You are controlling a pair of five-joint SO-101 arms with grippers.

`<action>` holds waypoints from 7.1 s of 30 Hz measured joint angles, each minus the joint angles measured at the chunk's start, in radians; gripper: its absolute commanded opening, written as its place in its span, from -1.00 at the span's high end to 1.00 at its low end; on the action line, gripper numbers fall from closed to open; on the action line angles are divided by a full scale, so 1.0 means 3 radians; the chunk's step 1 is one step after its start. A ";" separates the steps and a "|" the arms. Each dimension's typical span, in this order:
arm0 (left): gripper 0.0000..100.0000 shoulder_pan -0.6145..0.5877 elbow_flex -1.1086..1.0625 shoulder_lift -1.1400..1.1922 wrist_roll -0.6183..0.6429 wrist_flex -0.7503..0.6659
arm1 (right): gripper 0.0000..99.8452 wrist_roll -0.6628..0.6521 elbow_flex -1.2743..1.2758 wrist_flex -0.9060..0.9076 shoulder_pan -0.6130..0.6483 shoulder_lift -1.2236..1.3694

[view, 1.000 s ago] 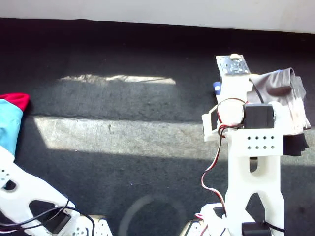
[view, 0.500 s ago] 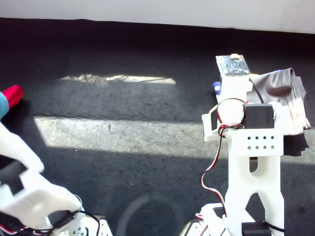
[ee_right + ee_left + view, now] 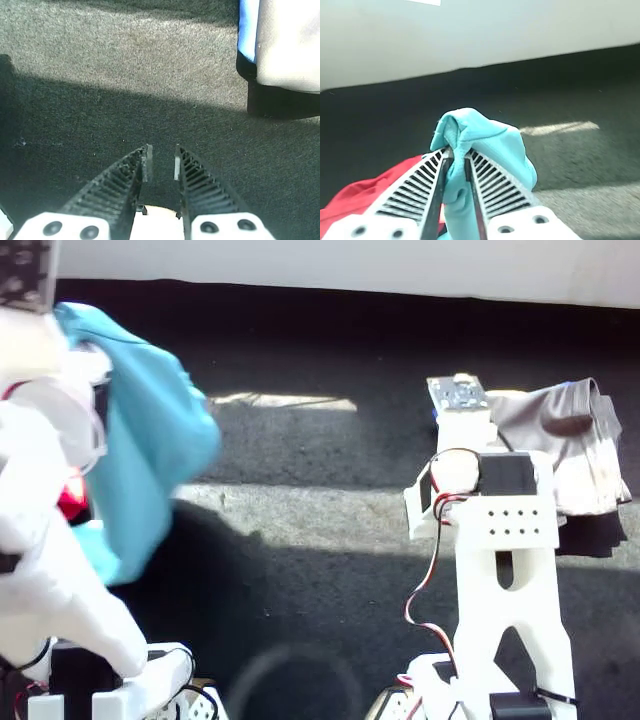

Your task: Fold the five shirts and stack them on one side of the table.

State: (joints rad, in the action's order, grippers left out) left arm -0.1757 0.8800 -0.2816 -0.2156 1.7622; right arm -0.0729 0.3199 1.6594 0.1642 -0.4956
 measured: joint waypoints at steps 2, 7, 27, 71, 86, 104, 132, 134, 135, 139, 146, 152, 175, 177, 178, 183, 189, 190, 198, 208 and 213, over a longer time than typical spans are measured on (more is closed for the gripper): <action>0.98 0.0169 -0.0210 0.0000 0.0061 0.0000 | 0.83 0.0000 0.0000 -0.0015 0.0000 0.0000; 0.94 0.0604 -0.0813 0.0000 0.0102 0.0000 | 0.83 0.0000 0.0000 -0.0031 0.0000 0.0000; 0.59 -0.0281 -0.1974 0.0005 -0.0153 0.0000 | 0.83 0.0000 0.0000 -0.0281 0.0010 0.0000; 0.59 -0.3253 -0.3703 0.2440 -0.1181 -0.4332 | 0.83 0.0000 -0.2092 -0.0557 0.2000 0.3268; 0.59 -0.3207 -0.2634 0.2567 -0.0839 -0.2404 | 0.83 0.0000 -0.2112 -0.0542 0.0997 0.2854; 0.68 -0.3125 -0.3703 0.2394 -0.1192 -0.2695 | 0.83 0.0000 -0.2112 -0.0138 0.0997 0.1933; 0.68 -0.2700 -0.5022 0.0251 -0.1340 -0.2419 | 0.76 0.0000 -0.2112 -0.0338 0.1805 0.2051; 0.68 -0.2782 -0.4864 0.0251 -0.1340 -0.2235 | 0.64 0.0056 -0.2143 -0.0404 0.1949 0.2240; 0.68 -0.2833 -0.4797 0.0251 -0.1340 -0.2163 | 0.59 0.0128 -0.2184 -0.0440 0.2005 0.2353; 0.68 -0.3048 -0.4608 0.0251 -0.1340 -0.1995 | 0.52 0.0353 -0.2460 -0.0537 0.2148 0.2849; 0.68 -0.3273 -0.4583 0.0251 -0.1391 -0.1979 | 0.52 0.0399 -0.3048 -0.0430 0.2649 0.3391; 0.68 -0.3442 -0.4583 0.0251 -0.1391 -0.1897 | 0.64 0.0399 -0.3074 -0.0399 0.2695 0.3831; 0.68 -0.2383 -0.4506 0.0251 -0.1100 -0.1355 | 0.72 0.0399 -0.4322 0.0302 0.0690 0.4000; 0.68 -0.2250 -0.4424 0.0251 -0.1013 -0.1350 | 0.68 0.0399 -0.4332 0.0312 0.0609 0.4000; 0.68 -0.2225 -0.4373 0.0251 -0.0962 -0.1350 | 0.68 0.0399 -0.4332 0.0312 0.0552 0.4000; 0.68 -0.2312 -0.4179 0.0251 -0.0829 -0.1345 | 0.68 0.0332 -0.4332 0.0312 0.0332 0.3974; 0.68 -0.2424 -0.4173 0.0251 -0.0808 -0.1345 | 0.68 0.0174 -0.4332 0.0312 0.0578 0.3549; 0.68 -0.2450 -0.4173 0.0251 -0.0808 -0.1345 | 0.68 0.0164 -0.4332 0.0312 0.0685 0.3493; 0.68 -0.3105 -0.4173 0.0245 -0.0660 -0.1345 | 0.68 0.0164 -0.4332 0.0312 0.1703 0.3416; 0.68 -0.4122 -0.4173 0.0245 -0.0772 -0.1345 | 0.68 0.0547 -0.4352 -0.0174 0.2537 0.4260; 0.68 -0.4184 -0.4173 0.0245 -0.0813 -0.1345 | 0.68 0.0568 -0.4352 -0.0373 0.2961 0.4312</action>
State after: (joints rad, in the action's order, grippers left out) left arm -1.4308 -0.3721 -0.2079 -0.4595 1.3587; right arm 0.0974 -0.9858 1.5474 1.0526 0.7979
